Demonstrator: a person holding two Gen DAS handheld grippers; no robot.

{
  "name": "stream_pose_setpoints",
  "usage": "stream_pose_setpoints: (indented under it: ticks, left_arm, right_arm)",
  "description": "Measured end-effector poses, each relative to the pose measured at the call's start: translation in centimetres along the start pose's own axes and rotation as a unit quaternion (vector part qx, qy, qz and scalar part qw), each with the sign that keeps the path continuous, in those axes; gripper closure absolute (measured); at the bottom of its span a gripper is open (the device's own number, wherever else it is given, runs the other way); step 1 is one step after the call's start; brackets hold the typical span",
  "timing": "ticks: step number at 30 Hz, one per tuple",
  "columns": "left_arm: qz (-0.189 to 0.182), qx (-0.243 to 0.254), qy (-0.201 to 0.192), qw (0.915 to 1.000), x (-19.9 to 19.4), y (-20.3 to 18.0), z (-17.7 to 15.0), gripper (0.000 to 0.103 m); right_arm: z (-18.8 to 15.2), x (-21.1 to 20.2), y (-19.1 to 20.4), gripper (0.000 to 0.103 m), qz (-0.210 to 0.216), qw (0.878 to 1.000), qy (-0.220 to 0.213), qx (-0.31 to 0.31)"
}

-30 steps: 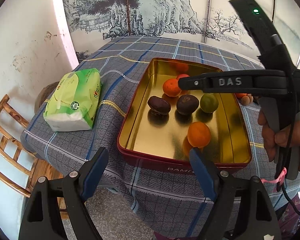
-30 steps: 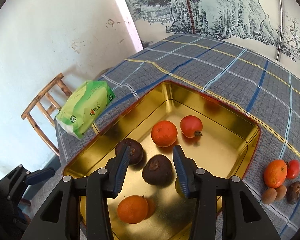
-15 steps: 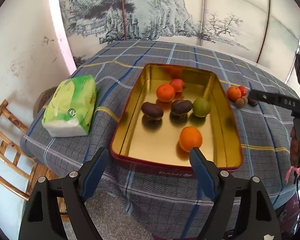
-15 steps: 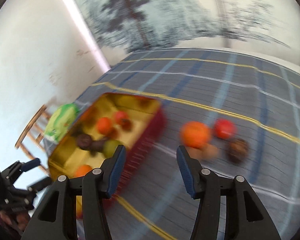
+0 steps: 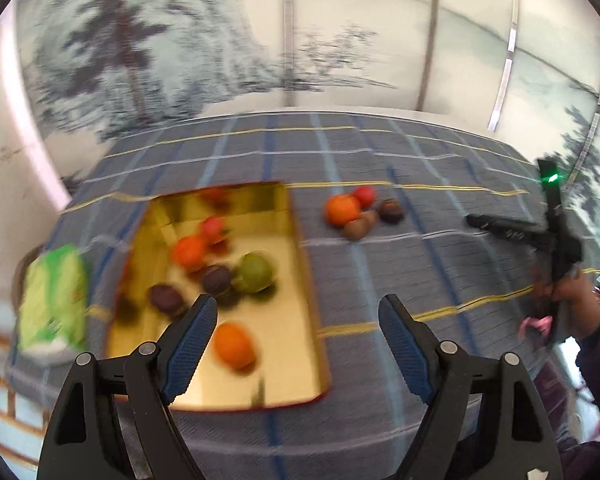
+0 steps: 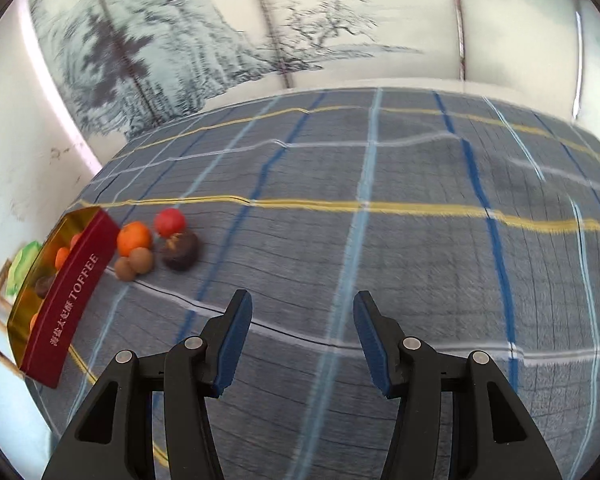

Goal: Organize fruits
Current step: 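Move the left gripper back to the two small brown kiwis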

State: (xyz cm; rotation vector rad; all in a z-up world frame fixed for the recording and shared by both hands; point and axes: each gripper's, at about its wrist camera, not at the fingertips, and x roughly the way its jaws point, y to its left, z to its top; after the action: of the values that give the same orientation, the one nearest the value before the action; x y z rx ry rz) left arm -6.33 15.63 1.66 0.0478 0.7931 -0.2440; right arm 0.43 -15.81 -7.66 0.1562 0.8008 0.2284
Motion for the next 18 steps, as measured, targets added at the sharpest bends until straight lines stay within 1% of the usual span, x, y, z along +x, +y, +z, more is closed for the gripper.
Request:
stream_pose_setpoints:
  ticks: [1, 2, 3, 4, 5, 6, 8, 10, 12, 15, 17, 18]
  left_arm:
    - [-0.01, 0.0, 0.003, 0.9999, 0.6, -0.5, 0.7, 0.029]
    - [-0.017, 0.001, 0.008, 0.9998, 1.4, -1.0, 1.5, 0.038]
    - [-0.024, 0.001, 0.017, 0.9996, 2.3, -1.4, 2.3, 0.043]
    - [-0.034, 0.002, 0.028, 0.999, 3.2, -1.9, 3.0, 0.05]
    - [-0.047, 0.003, 0.04, 0.9981, 4.2, -2.3, 3.6, 0.053]
    - [-0.061, 0.002, 0.053, 0.9967, 5.4, -2.7, 4.3, 0.054]
    - [-0.069, 0.013, 0.064, 0.9955, 7.0, -3.5, 5.3, 0.056]
    - [-0.057, 0.046, 0.068, 0.9949, 8.5, -4.7, 6.0, 0.056]
    - [-0.055, 0.072, 0.08, 0.9926, 10.0, -5.6, 6.6, 0.057]
    - [-0.047, 0.085, 0.102, 0.99, 12.2, -6.2, 7.2, 0.058]
    - [-0.038, 0.081, 0.129, 0.9876, 14.0, -6.3, 7.5, 0.065]
    - [-0.035, 0.077, 0.138, 0.9868, 14.7, -6.3, 7.6, 0.066]
  right_arm:
    - [-0.3, 0.2, -0.5, 0.049, 0.002, 1.0, 0.002, 0.003]
    - [-0.6, 0.3, -0.8, 0.048, 0.005, 1.0, 0.004, 0.006]
    - [-0.6, 0.0, -1.0, 0.047, 0.016, 1.0, -0.006, 0.008]
    - [-0.6, -0.3, -1.0, 0.046, 0.024, 1.0, -0.012, 0.007]
    - [-0.7, -0.2, -1.0, 0.046, 0.029, 1.0, -0.011, 0.007]
    - [-0.7, -0.2, -1.1, 0.046, 0.037, 0.999, -0.008, 0.01]
    - [-0.9, -0.2, -1.3, 0.046, 0.051, 0.999, -0.01, 0.018]
    - [-0.9, -0.4, -1.9, 0.045, 0.07, 0.997, -0.013, 0.032]
    - [-1.0, -0.4, -2.2, 0.044, 0.083, 0.996, -0.014, 0.044]
    - [-1.1, -0.6, -2.4, 0.043, 0.094, 0.994, -0.018, 0.048]
    - [-1.1, -0.7, -2.1, 0.042, 0.098, 0.994, -0.02, 0.04]
    - [-1.1, -0.7, -1.9, 0.041, 0.1, 0.994, -0.021, 0.033]
